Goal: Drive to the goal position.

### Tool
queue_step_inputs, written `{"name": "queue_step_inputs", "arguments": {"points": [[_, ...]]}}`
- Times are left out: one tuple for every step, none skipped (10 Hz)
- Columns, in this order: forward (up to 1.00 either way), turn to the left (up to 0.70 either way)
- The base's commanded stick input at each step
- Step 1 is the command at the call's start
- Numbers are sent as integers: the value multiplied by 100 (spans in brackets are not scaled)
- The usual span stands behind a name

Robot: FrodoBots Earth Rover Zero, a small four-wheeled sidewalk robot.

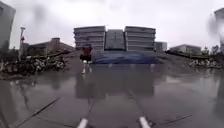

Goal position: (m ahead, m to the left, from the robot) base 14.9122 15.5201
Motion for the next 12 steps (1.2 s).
{"name": "queue_step_inputs", "arguments": {"points": [[96, 0], [96, 0], [96, 0], [96, 0], [96, 0], [96, 0], [96, 0], [96, 0], [96, 0], [96, 0], [97, 0], [96, 0]]}}
